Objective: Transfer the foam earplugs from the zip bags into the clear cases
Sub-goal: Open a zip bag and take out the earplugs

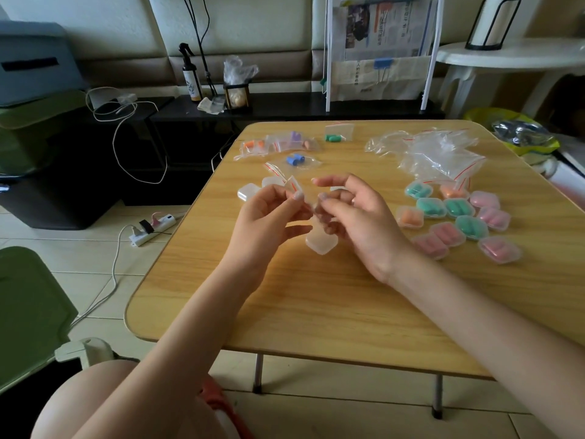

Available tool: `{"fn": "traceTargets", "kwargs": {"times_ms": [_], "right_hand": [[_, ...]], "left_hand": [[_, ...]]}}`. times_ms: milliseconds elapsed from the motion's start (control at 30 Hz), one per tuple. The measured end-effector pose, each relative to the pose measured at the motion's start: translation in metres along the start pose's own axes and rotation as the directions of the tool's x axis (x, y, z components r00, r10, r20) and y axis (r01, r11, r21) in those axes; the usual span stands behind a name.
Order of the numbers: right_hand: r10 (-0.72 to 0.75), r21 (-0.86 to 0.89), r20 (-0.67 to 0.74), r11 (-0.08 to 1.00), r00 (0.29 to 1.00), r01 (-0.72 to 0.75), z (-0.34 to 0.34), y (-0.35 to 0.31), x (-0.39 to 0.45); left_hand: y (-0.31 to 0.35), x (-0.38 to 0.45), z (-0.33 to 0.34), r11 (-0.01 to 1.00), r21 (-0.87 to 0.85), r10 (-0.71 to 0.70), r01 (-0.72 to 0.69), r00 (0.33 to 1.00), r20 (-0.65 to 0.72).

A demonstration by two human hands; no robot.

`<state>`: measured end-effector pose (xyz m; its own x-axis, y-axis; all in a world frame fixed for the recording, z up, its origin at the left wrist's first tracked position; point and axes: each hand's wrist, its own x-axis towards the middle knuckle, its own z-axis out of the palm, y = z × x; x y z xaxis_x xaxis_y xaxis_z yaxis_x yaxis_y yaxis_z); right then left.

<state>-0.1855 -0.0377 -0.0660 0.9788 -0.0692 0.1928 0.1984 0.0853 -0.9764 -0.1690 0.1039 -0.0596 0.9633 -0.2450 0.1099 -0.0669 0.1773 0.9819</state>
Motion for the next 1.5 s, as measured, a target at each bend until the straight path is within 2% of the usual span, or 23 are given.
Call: {"fn": "traceTargets", "kwargs": {"times_ms": [67,100,200,333,433,567,733,900,1067,1200,1367,1433,1500], "right_hand": [[-0.148,-0.239,0.025,0.959,0.989,0.15,0.003,0.003,-0.003],[-0.202,-0.297,0.052,0.932,0.978,0.208,0.006,0.004,-0.005],[-0.27,-0.346,0.077,0.896,0.96,0.28,0.012,0.005,-0.009],[-0.306,-0.443,0.069,0.843,0.949,0.304,0.012,0.005,-0.009],[-0.345,-0.49,0.091,0.801,0.934,0.344,0.013,0.008,-0.009],[-0.414,-0.556,0.054,0.743,0.909,0.372,0.013,0.013,-0.007],[-0.428,-0.666,0.025,0.667,0.903,0.335,0.011,0.016,-0.005],[-0.521,-0.729,-0.003,0.585,0.853,0.355,0.009,0.01,-0.004],[-0.553,-0.789,0.071,0.478,0.83,0.386,0.005,0.009,-0.005],[-0.594,-0.734,0.184,0.447,0.783,0.511,0.002,0.008,-0.002],[-0.496,-0.751,0.27,0.428,0.825,0.503,0.002,0.01,0.0],[-0.491,-0.746,0.28,0.43,0.825,0.509,0.002,0.01,-0.001],[-0.429,-0.767,0.269,0.446,0.862,0.461,0.001,0.013,0.0]], "left_hand": [[-0.001,-0.002,0.004,0.99,0.128,0.051,-0.049,0.999,-0.008],[-0.003,-0.003,0.007,0.977,0.195,0.087,-0.084,0.996,-0.007],[-0.007,-0.007,0.013,0.912,0.361,0.209,-0.196,0.978,0.003],[-0.009,-0.007,0.019,0.873,0.414,0.29,-0.257,0.957,-0.018],[-0.012,-0.008,0.024,0.818,0.49,0.349,-0.301,0.937,-0.007],[-0.016,-0.008,0.026,0.719,0.609,0.431,-0.336,0.902,-0.01],[-0.017,-0.008,0.029,0.657,0.672,0.465,-0.342,0.885,-0.004],[-0.019,-0.008,0.026,0.582,0.753,0.493,-0.306,0.87,-0.027],[-0.017,-0.008,0.025,0.593,0.759,0.494,-0.268,0.866,-0.08],[-0.016,-0.009,0.023,0.604,0.749,0.527,-0.273,0.841,-0.119],[-0.018,-0.007,0.02,0.571,0.765,0.553,-0.299,0.829,-0.089],[-0.019,-0.008,0.02,0.52,0.785,0.578,-0.338,0.816,-0.032],[-0.018,-0.01,0.023,0.443,0.794,0.62,-0.415,0.782,0.063]]}}
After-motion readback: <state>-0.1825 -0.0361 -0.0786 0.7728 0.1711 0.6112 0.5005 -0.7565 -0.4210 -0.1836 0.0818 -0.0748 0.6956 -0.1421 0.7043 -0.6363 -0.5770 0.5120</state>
